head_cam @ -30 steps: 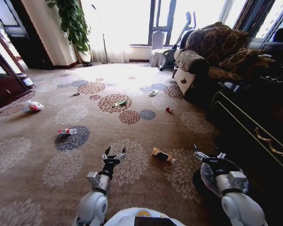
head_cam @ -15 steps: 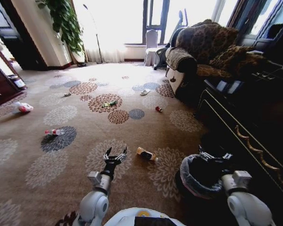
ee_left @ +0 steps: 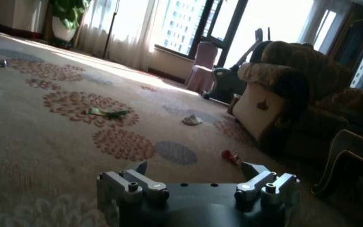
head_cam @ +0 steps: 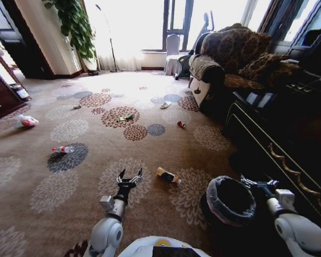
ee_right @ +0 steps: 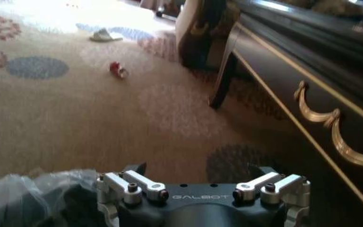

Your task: Pick up the trash from the ground and place it into the trash bin.

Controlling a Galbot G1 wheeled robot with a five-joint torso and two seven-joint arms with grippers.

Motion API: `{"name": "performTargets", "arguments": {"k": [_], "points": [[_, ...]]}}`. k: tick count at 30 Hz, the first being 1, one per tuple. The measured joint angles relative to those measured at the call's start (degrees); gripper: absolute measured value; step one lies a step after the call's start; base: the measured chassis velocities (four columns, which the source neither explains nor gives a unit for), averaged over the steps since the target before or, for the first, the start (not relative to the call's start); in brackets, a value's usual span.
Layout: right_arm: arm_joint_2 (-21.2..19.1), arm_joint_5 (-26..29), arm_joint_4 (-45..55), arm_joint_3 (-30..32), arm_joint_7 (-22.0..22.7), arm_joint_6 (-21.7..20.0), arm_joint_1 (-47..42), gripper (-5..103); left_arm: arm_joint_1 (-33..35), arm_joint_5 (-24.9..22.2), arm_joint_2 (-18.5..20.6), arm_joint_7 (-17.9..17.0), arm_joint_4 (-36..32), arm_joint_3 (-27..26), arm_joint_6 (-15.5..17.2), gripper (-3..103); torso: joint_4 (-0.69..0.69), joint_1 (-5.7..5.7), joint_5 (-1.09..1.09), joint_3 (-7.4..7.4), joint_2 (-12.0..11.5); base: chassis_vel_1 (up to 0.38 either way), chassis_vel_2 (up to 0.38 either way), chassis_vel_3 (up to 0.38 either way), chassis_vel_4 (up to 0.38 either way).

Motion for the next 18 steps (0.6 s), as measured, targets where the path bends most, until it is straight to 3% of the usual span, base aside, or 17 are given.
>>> {"name": "performTargets", "arguments": {"k": [3, 9, 13, 18], "points": [[-6.4, 4.4, -5.5, -1.6, 0.0, -2.7, 1.0, 100, -0.4, 0.3, -0.5, -0.3, 1.5, 0.4, -0.6, 100, -0.01, 0.00, 0.06, 0.01, 0.0, 0.000, 0.000, 0.000, 0.000], [-13.6, 9.4, -9.7, -2.7, 0.0, -4.4, 0.4, 100, -1.0, 0.4, -1.2, -1.3, 2.8, 0.6, -1.1, 99, 0.00, 0.00, 0.01, 0.01, 0.0, 0.000, 0.000, 0.000, 0.000], [-14.9, 10.9, -10.6, -3.2, 0.0, -4.5, -0.9, 100, -1.9, 0.6, -1.4, -3.6, 4.1, 0.7, -1.2, 99, -0.01, 0.00, 0.06, 0.01, 0.0, 0.000, 0.000, 0.000, 0.000], [-15.2, 15.6, -7.8, 0.3, 0.0, -4.8, -6.4, 100, -1.9, 1.4, -0.9, -3.8, 5.0, 0.3, -1.4, 100, -0.02, 0.00, -0.01, 0.00, 0.0, 0.000, 0.000, 0.000, 0.000]]}}
